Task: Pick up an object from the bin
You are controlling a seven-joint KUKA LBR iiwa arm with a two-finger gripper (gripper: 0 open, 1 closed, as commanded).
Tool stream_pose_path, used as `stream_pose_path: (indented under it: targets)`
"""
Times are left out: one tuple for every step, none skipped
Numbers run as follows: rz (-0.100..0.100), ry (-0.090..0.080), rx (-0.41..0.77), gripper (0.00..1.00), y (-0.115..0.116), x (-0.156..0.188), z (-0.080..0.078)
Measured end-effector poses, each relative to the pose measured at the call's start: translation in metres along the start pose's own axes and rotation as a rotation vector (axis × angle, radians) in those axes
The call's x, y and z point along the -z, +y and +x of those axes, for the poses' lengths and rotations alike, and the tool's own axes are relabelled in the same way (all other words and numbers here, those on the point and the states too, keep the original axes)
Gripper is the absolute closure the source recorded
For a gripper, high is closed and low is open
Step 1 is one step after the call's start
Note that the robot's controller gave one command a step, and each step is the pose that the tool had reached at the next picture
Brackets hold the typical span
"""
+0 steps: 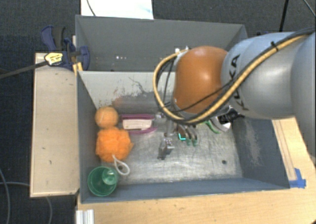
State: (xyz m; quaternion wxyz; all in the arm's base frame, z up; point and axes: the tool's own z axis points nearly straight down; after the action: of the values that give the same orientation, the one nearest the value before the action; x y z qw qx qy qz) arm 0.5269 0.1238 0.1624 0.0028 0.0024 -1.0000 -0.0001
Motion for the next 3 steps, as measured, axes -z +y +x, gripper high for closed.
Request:
stream_pose_path:
  targets:
    - [-0.001, -0.008, -0.004, 0.0, -0.001, 0.004, -0.002]
    - [-0.004, -0.019, -0.058, 0.0, 0.026, -0.065, -0.048]
    - [-0.006, -0.024, -0.063, 0.0, 0.027, -0.073, -0.053]
